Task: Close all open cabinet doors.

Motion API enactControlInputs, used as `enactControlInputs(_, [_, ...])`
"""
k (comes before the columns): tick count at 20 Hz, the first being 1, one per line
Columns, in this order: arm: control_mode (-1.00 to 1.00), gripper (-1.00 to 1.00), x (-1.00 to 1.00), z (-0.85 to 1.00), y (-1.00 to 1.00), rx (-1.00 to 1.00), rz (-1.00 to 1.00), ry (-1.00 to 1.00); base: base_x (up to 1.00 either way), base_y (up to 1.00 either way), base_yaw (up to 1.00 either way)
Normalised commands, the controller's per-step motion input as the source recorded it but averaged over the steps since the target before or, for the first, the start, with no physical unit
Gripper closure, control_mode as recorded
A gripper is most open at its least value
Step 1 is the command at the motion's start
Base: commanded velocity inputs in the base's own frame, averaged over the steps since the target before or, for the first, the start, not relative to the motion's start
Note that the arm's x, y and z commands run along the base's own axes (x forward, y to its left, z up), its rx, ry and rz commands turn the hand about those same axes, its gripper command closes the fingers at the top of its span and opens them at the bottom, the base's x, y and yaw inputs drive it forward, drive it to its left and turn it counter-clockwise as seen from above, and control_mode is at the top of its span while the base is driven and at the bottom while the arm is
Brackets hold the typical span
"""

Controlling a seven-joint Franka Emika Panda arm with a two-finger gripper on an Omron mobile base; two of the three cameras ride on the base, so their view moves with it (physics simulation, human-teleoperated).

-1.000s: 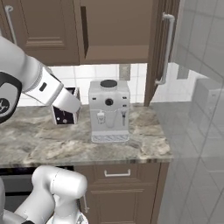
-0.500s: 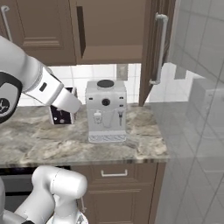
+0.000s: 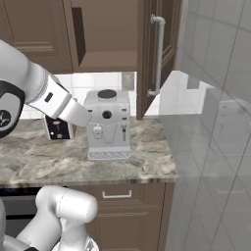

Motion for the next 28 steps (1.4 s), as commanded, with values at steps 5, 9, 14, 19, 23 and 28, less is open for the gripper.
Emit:
enactControlInputs(5, [1.00, -1.00, 0.00, 0.00, 0.00, 0.00, 0.00, 0.00, 0.00, -0.21, 0.00])
enactControlInputs(9, [1.00, -1.00, 0.00, 0.00, 0.00, 0.00, 0.00, 0.00, 0.00, -0.01, 0.00])
enactControlInputs(14, [1.00, -1.00, 0.00, 0.00, 0.00, 0.00, 0.00, 0.00, 0.00, 0.00, 0.00])
enactControlInputs(19, [1.00, -1.00, 0.00, 0.00, 0.00, 0.00, 0.00, 0.00, 0.21, -0.04, 0.00])
enactControlInputs(23, [1.00, -1.00, 0.00, 0.00, 0.00, 0.00, 0.00, 0.00, 0.31, -0.08, 0.00])
enactControlInputs(28, [1.00, -1.00, 0.00, 0.00, 0.00, 0.00, 0.00, 0.00, 0.13, -0.15, 0.02])
